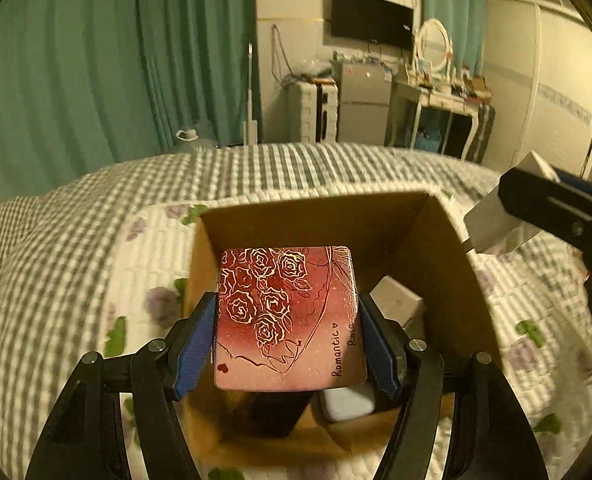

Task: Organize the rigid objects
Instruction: 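Lower the card into the box with the left gripper while the right gripper drops the charger in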

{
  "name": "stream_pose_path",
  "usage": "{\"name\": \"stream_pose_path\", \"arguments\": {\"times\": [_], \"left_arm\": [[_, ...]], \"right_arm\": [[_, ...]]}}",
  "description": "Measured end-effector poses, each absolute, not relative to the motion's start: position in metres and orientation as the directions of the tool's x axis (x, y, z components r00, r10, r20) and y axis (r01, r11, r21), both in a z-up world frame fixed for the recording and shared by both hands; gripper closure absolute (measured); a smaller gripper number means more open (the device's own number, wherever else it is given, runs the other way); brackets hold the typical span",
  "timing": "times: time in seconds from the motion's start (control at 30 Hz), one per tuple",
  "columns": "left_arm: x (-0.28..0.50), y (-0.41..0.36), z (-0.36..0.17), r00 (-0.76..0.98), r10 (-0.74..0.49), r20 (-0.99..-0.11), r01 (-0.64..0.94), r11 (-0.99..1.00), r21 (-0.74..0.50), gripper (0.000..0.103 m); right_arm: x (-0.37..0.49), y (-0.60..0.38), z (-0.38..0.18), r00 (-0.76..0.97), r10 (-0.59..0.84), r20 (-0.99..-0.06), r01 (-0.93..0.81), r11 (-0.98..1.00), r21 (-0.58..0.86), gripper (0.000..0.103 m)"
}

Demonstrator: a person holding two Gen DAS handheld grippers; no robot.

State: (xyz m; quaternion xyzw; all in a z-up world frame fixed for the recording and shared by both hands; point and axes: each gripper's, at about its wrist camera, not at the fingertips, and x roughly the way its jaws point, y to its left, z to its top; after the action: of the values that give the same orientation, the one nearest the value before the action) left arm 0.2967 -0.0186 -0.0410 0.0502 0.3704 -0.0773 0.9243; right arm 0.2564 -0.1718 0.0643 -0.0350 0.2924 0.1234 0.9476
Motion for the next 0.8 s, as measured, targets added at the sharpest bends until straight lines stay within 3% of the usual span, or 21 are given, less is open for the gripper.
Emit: {"name": "stream_pose_path", "arguments": {"times": [0.17, 0.4, 0.8], "left_arm": [[0.315, -0.027, -0.066, 0.685, -0.075, -0.725, 0.184, 0.98, 0.073, 0.033], [0.328, -0.024, -0.071, 0.624, -0.06, -0.779, 0.14, 0.989, 0.036, 0.032], [0.304, 0.003, -0.026, 0.71, -0.05, -0.702, 0.131, 0.99, 0.061, 0.03]], "right_arm": [[0.272, -0.178, 0.038, 0.787, 0.211, -0.579, -0.263, 0.965, -0.006, 0.061], [0.28, -0.184, 0.025, 0.775, 0.208, -0.597, -0.258, 0.966, 0.002, 0.061], [0.288, -0.173, 0.028, 0.768, 0.233, -0.596, -0.269, 0.963, 0.029, 0.061]]}}
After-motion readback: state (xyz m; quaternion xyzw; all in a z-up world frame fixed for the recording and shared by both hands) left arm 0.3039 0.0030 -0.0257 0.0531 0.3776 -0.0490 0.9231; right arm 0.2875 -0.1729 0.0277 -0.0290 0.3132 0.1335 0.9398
